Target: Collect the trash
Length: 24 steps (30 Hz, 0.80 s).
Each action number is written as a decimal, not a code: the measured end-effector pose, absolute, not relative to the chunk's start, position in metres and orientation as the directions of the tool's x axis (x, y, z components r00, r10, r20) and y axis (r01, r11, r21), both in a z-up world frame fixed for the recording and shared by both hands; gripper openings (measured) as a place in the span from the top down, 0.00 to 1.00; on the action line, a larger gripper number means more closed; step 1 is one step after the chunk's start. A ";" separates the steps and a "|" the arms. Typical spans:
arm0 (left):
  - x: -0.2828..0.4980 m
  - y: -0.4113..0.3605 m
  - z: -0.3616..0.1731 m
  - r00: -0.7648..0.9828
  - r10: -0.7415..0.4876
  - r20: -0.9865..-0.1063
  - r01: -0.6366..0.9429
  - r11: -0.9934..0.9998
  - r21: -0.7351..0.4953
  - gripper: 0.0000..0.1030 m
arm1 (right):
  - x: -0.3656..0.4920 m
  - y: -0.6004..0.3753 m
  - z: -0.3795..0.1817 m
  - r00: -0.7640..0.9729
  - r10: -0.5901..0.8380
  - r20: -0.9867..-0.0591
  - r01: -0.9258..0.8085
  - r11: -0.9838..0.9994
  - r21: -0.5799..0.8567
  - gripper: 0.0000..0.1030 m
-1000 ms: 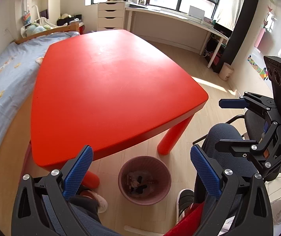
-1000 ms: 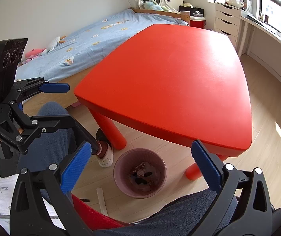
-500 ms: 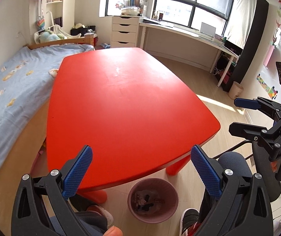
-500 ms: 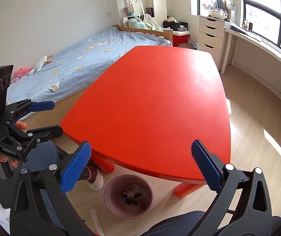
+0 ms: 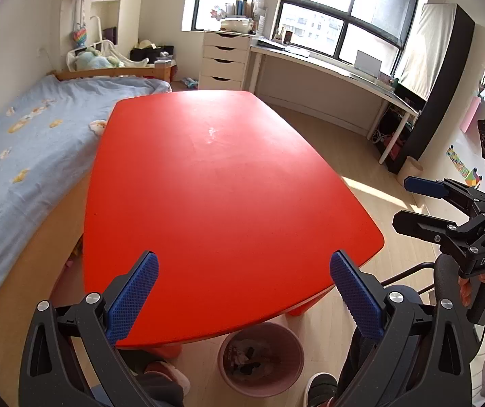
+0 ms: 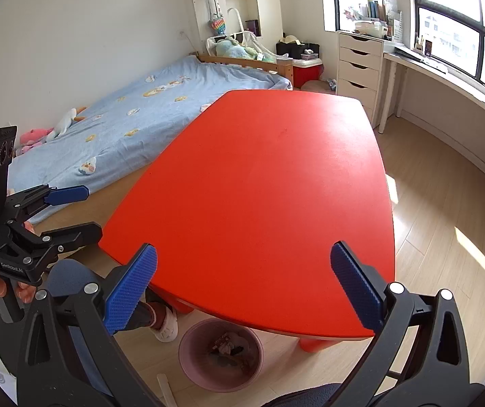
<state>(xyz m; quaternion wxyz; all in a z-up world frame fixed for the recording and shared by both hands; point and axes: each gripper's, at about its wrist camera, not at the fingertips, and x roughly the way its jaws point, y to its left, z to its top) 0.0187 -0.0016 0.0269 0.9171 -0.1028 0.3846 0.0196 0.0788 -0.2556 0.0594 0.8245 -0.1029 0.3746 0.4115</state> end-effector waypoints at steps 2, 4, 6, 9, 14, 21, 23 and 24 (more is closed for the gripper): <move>0.019 -0.002 0.026 0.702 -0.051 -0.710 -0.110 0.978 -0.179 0.06 | 0.078 -0.255 0.058 0.379 0.599 -0.705 -0.755 0.641 0.139 0.03; 0.019 -0.001 0.025 0.703 -0.052 -0.709 -0.111 0.977 -0.181 0.06 | 0.079 -0.255 0.057 0.377 0.599 -0.707 -0.754 0.641 0.141 0.03; 0.018 -0.001 0.024 0.702 -0.043 -0.710 -0.119 0.977 -0.177 0.06 | 0.079 -0.255 0.056 0.376 0.598 -0.708 -0.754 0.641 0.141 0.03; 0.018 -0.001 0.023 0.699 -0.041 -0.714 -0.120 0.978 -0.173 0.06 | 0.079 -0.253 0.057 0.376 0.596 -0.709 -0.756 0.640 0.137 0.03; 0.019 -0.002 0.023 0.696 -0.036 -0.717 -0.125 0.977 -0.170 0.06 | 0.080 -0.252 0.057 0.375 0.595 -0.711 -0.756 0.640 0.138 0.03; 0.018 0.001 0.024 0.694 -0.031 -0.719 -0.130 0.977 -0.167 0.06 | 0.079 -0.251 0.056 0.374 0.595 -0.711 -0.757 0.639 0.136 0.03; 0.018 0.001 0.023 0.694 -0.028 -0.720 -0.131 0.978 -0.165 0.06 | 0.079 -0.251 0.056 0.375 0.595 -0.711 -0.758 0.638 0.136 0.03; 0.018 0.002 0.023 0.694 -0.028 -0.720 -0.133 0.977 -0.166 0.06 | 0.079 -0.251 0.056 0.375 0.596 -0.711 -0.758 0.638 0.135 0.03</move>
